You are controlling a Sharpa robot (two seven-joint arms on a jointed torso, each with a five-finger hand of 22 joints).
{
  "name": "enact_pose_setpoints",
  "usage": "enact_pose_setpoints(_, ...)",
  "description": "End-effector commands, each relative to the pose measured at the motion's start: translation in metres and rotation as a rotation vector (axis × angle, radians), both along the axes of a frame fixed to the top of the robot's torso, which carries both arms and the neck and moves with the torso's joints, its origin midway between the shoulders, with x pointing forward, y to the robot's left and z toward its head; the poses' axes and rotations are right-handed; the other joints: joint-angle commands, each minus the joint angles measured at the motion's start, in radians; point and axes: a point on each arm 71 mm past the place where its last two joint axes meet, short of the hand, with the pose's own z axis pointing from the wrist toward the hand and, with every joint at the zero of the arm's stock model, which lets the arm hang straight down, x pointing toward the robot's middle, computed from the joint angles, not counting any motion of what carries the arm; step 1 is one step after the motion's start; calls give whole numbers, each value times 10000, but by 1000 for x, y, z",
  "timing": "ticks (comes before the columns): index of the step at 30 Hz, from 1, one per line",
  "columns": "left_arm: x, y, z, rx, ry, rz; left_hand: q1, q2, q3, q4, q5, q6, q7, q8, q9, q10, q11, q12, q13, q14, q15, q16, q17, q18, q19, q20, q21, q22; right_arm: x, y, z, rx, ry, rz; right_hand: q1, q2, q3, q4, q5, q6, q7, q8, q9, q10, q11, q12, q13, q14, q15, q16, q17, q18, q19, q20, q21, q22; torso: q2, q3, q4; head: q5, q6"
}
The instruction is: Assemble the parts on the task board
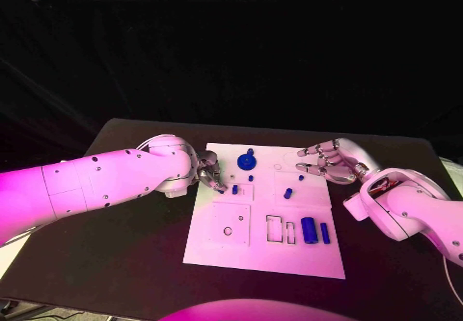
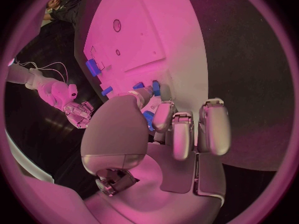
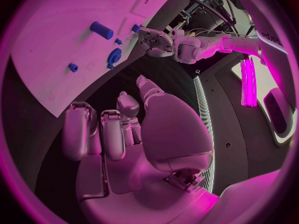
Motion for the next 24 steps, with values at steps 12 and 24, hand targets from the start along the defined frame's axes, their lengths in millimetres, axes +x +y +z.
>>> enact_pose_setpoints(12, -3, -3, -3, 202, 291, -327, 98, 6, 934, -898, 26, 65, -82, 55, 15, 33, -21, -66, -14, 1053, 30, 31, 2627, -89, 48, 22, -31, 740, -1, 1, -1, 3, 1, 100, 6, 74, -47, 5, 44, 67, 9, 42, 13, -32, -52, -64, -13, 677, -30, -63, 972, -28, -37, 5, -38, -11, 3, 5, -4, -7, -18)
enact_pose_setpoints(24, 0, -3, -5, -19, 564, 120, -956, -39, 246, -198, -2, 322, -125, 53, -26, 93, -38, -40, -3, 1053, 24, 31, 2627, -84, 44, 29, -62, 744, -1, 2, 0, 19, 0, 126, 8, 79, -53, 9, 48, 64, 8, 39, 12, -48, -53, -90, -34, 677, -31, -65, 971, -23, -46, 5, -52, -34, 1, 12, -18, -23, -32)
